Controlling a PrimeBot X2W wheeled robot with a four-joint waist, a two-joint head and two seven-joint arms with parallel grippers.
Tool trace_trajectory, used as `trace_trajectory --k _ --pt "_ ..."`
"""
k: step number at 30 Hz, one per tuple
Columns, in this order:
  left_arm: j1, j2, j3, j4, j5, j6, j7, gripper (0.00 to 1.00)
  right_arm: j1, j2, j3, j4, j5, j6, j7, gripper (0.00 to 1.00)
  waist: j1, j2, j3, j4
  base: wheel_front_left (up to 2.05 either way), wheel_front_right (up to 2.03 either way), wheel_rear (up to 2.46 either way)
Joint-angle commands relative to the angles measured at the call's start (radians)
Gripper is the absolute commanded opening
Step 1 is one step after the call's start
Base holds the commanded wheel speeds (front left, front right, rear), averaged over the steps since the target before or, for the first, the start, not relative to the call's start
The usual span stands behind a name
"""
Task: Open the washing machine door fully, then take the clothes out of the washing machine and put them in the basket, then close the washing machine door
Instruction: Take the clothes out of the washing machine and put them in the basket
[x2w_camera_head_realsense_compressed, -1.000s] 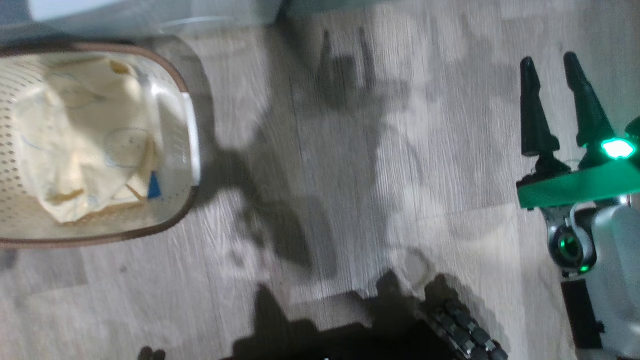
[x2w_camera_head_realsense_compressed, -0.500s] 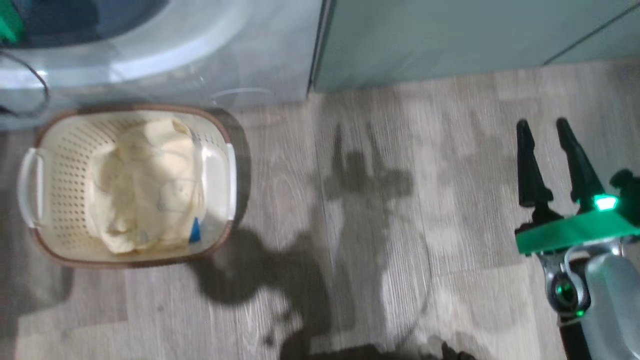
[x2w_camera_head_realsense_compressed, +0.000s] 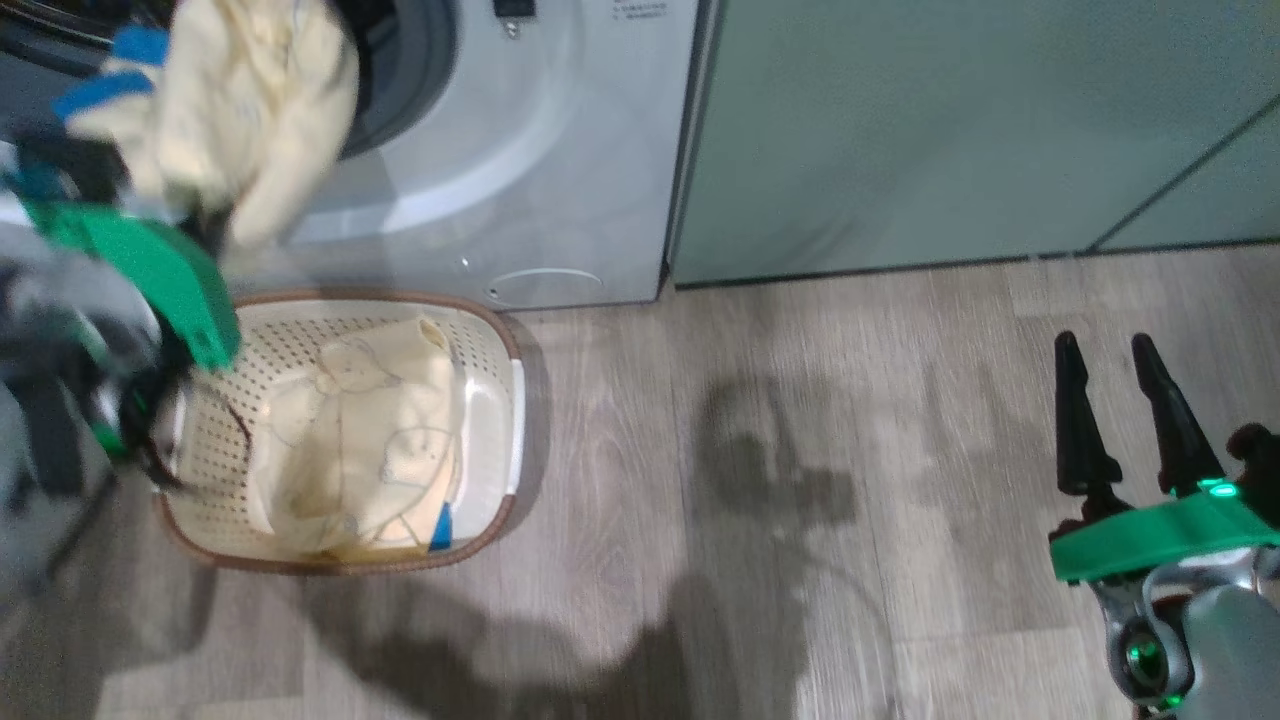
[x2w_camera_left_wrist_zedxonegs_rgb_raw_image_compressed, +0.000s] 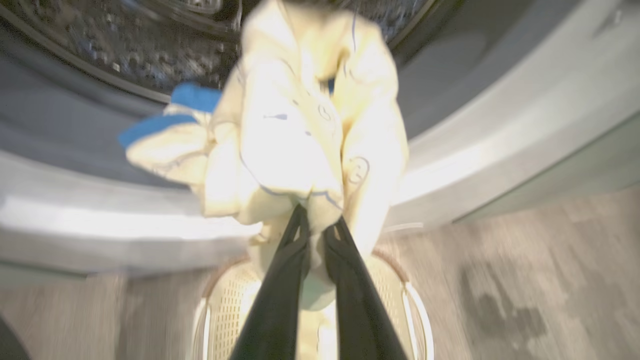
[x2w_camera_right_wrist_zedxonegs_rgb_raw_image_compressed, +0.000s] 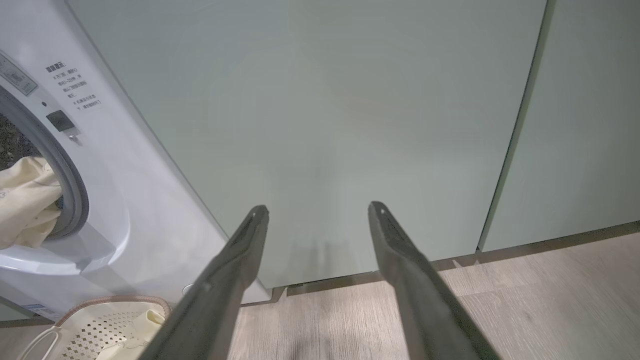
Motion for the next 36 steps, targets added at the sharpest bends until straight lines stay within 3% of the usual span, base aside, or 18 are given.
trace_trajectory --k 1,9,16,22,36 --pt "0.007 0.059 0.037 -0.034 0.002 0.026 -0.018 0.00 0.008 -0.018 0.012 -0.026 -0.002 0.001 -0.006 1.00 0.0002 -0.0001 -0.025 0.017 0.00 0.00 0.00" --pt "0.183 0.052 -0.016 -0.174 0.034 0.179 -0.060 0.00 0.027 -0.029 0.004 -0.032 0.000 0.001 -0.006 1.00 0.0002 -0.0001 -0.047 0.045 0.00 0.00 0.00" --pt "0.247 -0.007 -0.038 -0.156 0.035 0.213 -0.102 0.00 0.019 -0.036 0.010 -0.038 0.003 0.001 -0.006 1.00 0.0002 -0.0001 -0.030 0.050 0.00 0.00 0.00" --pt "0.252 -0.065 -0.052 -0.017 0.033 0.168 -0.132 0.00 0.003 -0.042 0.018 -0.040 0.006 0.001 -0.006 1.00 0.0002 -0.0001 0.005 0.036 0.00 0.00 0.00" --pt "0.162 -0.210 -0.056 0.376 0.002 -0.028 -0.153 0.00 -0.050 -0.040 0.023 -0.052 0.006 0.001 -0.006 1.00 0.0002 -0.0001 0.130 -0.012 0.00 0.00 0.00"
